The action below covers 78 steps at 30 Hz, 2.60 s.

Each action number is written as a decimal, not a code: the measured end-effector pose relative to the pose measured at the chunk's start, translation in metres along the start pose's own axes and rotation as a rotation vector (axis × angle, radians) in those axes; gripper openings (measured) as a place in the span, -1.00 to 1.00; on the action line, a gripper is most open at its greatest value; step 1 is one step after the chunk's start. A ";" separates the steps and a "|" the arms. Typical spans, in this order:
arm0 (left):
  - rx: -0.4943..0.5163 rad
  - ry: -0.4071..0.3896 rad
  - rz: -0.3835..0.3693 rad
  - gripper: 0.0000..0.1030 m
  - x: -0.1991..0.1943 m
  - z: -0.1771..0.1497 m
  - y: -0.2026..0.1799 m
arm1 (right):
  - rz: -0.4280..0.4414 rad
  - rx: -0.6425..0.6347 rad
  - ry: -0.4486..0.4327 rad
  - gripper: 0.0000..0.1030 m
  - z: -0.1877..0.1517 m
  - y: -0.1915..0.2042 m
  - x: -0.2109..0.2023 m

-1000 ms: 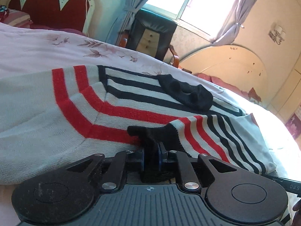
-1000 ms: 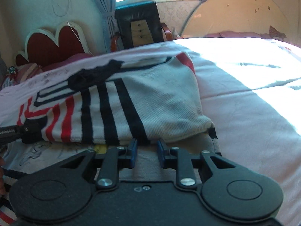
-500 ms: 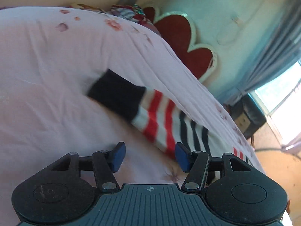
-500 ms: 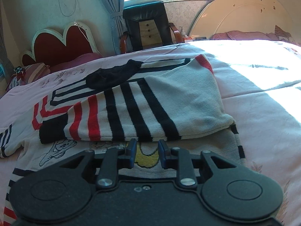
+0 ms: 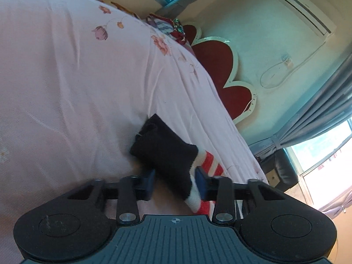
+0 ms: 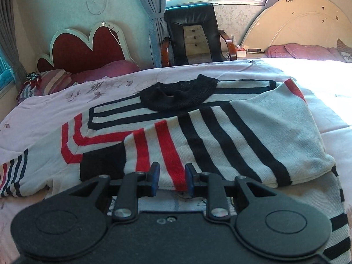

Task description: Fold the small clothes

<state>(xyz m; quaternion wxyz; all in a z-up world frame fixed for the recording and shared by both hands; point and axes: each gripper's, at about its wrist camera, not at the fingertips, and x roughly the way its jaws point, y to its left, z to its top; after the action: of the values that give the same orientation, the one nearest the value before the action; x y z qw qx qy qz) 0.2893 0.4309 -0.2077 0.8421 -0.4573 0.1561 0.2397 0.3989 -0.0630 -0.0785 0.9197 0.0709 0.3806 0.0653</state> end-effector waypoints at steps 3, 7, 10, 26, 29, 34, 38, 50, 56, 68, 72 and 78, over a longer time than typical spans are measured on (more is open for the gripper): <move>-0.046 0.015 -0.011 -0.86 0.011 0.005 0.012 | 0.009 0.008 -0.008 -0.49 0.002 0.008 0.002; 0.085 -0.007 -0.086 -0.91 0.007 0.002 -0.032 | 0.008 -0.002 -0.011 -0.50 0.002 0.013 -0.001; 0.242 0.023 -0.182 -0.91 0.008 -0.017 -0.090 | 0.000 0.006 -0.026 -0.50 0.002 0.009 -0.007; 0.737 0.419 -0.463 -0.91 0.047 -0.252 -0.321 | -0.011 0.128 -0.083 -0.48 0.005 -0.061 -0.038; 0.789 0.467 -0.460 -0.91 0.042 -0.293 -0.338 | -0.021 0.156 -0.081 -0.48 0.002 -0.080 -0.041; 0.911 0.497 -0.406 -0.84 0.032 -0.343 -0.345 | -0.003 0.227 -0.066 -0.35 0.001 -0.109 -0.043; 0.956 0.457 -0.459 0.14 0.009 -0.336 -0.344 | 0.056 0.267 -0.058 -0.20 0.004 -0.117 -0.039; 0.919 0.253 -0.144 0.14 -0.014 -0.210 -0.209 | 0.313 0.430 0.064 -0.17 0.007 -0.088 0.031; 0.960 0.265 -0.132 0.14 0.027 -0.204 -0.207 | 0.239 0.376 0.061 -0.87 0.021 -0.077 0.050; 1.006 0.255 -0.190 -0.29 0.031 -0.216 -0.221 | 0.070 0.253 -0.081 -0.87 0.032 -0.118 -0.008; 1.039 0.259 -0.187 -0.29 0.032 -0.218 -0.227 | 0.064 0.248 -0.072 -0.87 0.022 -0.123 -0.007; 0.997 0.299 -0.191 -0.33 0.037 -0.212 -0.225 | 0.068 0.257 -0.077 -0.87 0.016 -0.125 -0.004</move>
<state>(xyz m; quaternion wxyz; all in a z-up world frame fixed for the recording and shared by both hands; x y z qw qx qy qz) 0.4345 0.1564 -0.1819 0.9439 -0.0428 0.3273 -0.0092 0.4163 -0.1875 -0.0871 0.9143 0.2034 0.3474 0.0444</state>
